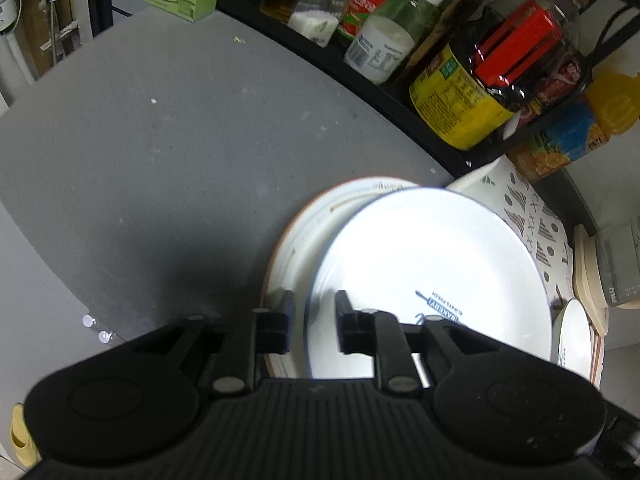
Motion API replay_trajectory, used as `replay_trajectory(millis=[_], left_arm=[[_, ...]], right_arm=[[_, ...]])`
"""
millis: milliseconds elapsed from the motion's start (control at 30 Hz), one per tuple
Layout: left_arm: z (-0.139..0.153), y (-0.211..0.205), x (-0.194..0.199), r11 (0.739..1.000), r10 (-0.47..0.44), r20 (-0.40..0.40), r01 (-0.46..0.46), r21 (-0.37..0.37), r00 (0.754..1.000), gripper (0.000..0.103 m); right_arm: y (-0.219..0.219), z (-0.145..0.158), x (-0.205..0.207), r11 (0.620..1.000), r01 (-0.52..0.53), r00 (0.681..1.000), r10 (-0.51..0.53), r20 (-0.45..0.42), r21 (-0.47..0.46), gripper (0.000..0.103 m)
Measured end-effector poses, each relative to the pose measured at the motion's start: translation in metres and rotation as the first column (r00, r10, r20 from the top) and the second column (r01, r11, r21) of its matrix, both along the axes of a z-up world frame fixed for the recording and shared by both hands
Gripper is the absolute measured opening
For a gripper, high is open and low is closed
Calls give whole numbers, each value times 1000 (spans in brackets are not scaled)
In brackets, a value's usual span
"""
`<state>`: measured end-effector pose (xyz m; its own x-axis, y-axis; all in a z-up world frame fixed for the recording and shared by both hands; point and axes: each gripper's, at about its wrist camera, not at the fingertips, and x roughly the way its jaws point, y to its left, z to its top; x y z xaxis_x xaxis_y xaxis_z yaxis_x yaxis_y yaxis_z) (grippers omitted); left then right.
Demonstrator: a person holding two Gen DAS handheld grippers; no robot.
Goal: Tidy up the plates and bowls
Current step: 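Lower the 'Sweet' plate onto the large flower plate and open the left gripper, then open the right gripper and withdraw both grippers from the stacked plates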
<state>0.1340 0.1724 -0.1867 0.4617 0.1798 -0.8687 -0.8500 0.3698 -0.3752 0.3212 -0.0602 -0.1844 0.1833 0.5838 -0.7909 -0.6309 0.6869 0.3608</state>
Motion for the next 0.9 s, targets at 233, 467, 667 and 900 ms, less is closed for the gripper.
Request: replay_trajectory(millis=[233, 467, 667, 900], left_arm=[[19, -2, -11, 997, 11, 30, -14, 79, 999, 60], [3, 8, -12, 998, 32, -12, -31, 57, 999, 61], [-12, 13, -17, 998, 55, -12, -55, 39, 998, 61], [-16, 15, -20, 998, 62, 40, -63, 27, 997, 49]], right_arm=[[4, -4, 1, 1000, 5, 1000, -5, -9, 1, 5], [11, -7, -1, 1000, 2, 1000, -2, -7, -22, 7], [16, -11, 0, 999, -6, 1000, 6, 1, -41, 10], [25, -18, -3, 997, -28, 1000, 28, 3, -76, 12]])
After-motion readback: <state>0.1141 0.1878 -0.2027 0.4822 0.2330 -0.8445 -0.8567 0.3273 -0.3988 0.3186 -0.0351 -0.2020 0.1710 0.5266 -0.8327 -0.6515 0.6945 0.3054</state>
